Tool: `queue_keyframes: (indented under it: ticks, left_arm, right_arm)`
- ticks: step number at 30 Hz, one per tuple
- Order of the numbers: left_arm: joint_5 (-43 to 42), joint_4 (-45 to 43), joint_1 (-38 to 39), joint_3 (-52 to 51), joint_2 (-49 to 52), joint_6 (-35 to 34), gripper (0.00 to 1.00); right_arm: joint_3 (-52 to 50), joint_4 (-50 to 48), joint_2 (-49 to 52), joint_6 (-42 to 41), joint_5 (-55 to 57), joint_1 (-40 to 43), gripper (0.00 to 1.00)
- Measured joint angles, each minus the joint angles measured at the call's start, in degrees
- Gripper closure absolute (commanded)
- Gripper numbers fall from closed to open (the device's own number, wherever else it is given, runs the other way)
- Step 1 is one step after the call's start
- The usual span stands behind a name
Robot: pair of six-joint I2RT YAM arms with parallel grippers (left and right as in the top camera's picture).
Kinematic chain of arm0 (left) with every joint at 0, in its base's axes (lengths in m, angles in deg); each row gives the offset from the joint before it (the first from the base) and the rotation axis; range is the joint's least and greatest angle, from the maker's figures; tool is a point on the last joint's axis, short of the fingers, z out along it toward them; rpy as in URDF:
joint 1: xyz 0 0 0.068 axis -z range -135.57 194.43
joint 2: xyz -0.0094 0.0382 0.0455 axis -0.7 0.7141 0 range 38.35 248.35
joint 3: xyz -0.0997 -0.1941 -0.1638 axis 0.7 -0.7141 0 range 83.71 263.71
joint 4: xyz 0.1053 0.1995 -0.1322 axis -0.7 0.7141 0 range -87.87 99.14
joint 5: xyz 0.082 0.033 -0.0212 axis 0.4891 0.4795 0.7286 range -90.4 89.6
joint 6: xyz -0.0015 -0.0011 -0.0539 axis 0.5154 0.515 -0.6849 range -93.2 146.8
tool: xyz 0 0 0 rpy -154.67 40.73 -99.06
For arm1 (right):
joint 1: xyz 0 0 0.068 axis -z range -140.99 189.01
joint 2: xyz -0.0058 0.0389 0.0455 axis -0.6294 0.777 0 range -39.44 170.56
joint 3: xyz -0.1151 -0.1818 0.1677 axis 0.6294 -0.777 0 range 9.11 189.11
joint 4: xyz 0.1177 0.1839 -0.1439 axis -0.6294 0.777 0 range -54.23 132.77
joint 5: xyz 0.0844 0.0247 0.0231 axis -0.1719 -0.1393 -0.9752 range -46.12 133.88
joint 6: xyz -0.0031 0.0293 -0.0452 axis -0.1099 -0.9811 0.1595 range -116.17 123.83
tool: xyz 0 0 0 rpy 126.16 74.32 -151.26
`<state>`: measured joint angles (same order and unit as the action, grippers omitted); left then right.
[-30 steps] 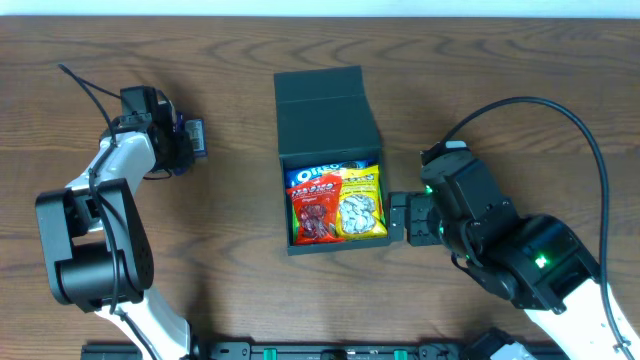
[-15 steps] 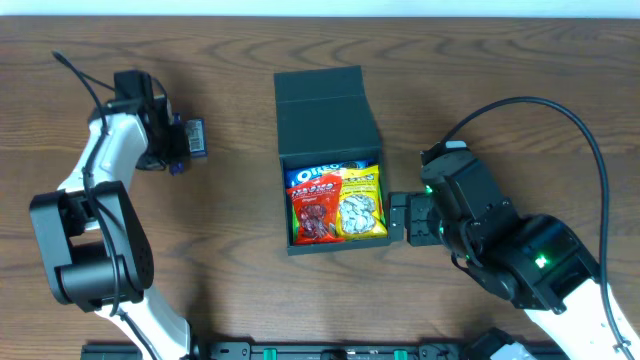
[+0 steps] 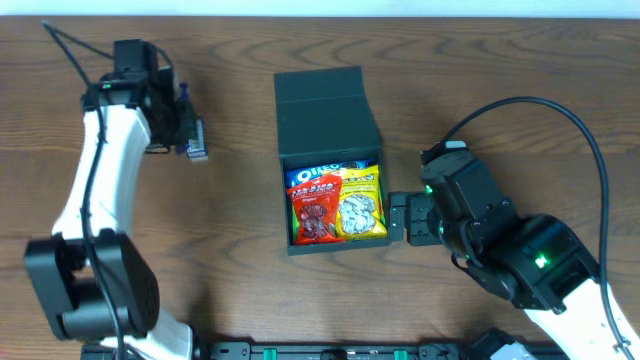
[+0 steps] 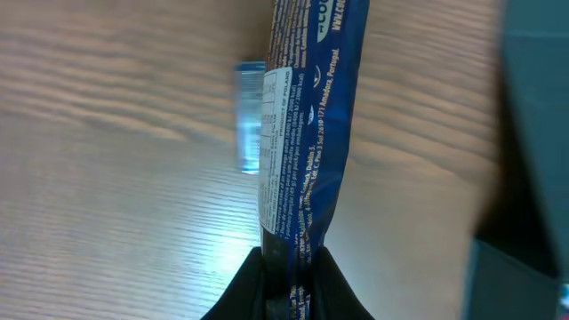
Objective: Pack container
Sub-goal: 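Lift the blue bar and carry it right toward the box, then drop the blue bar into the box and retract the left gripper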
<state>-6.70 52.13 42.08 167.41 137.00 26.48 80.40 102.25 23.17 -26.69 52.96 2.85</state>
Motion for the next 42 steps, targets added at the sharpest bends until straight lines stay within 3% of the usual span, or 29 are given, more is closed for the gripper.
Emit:
queue_keyframes:
  ticks: [8, 24, 32, 39, 40, 41, 42]
  left_arm:
    - [-0.44, 2.16, 11.93, 0.07, -4.15, 9.07, 0.94]
    - [-3.67, 2.49, 32.54, 0.11, -4.11, 41.72, 0.94]
    - [-4.46, 1.27, 33.90, 0.24, -0.66, 49.90, 0.94]
    - [-4.46, -0.98, 33.90, 0.24, 2.36, 52.94, 0.93]
    - [-4.46, -1.03, 33.90, 0.24, 2.54, 53.09, 0.85]
    - [-4.46, -1.03, 33.90, 0.24, 2.64, 53.27, 0.56]
    - [-4.42, -1.05, 33.90, 0.24, 2.73, 53.51, 0.05]
  right_arm:
    - [0.00, 0.00, 0.00, 0.00, 0.00, 0.00, 0.01]
    - [0.00, 0.00, 0.00, 0.00, -0.02, 0.00, 0.01]
    - [0.00, 0.02, 0.00, 0.00, -0.02, 0.00, 0.01]
    - [0.00, 0.00, 0.00, 0.02, 0.00, 0.00, 0.01]
    - [0.00, 0.00, 0.00, 0.00, 0.00, 0.00, 0.01]
    - [0.00, 0.00, 0.00, 0.00, 0.00, 0.00, 0.01]
    - [0.00, 0.00, 0.00, 0.00, 0.00, 0.00, 0.01]
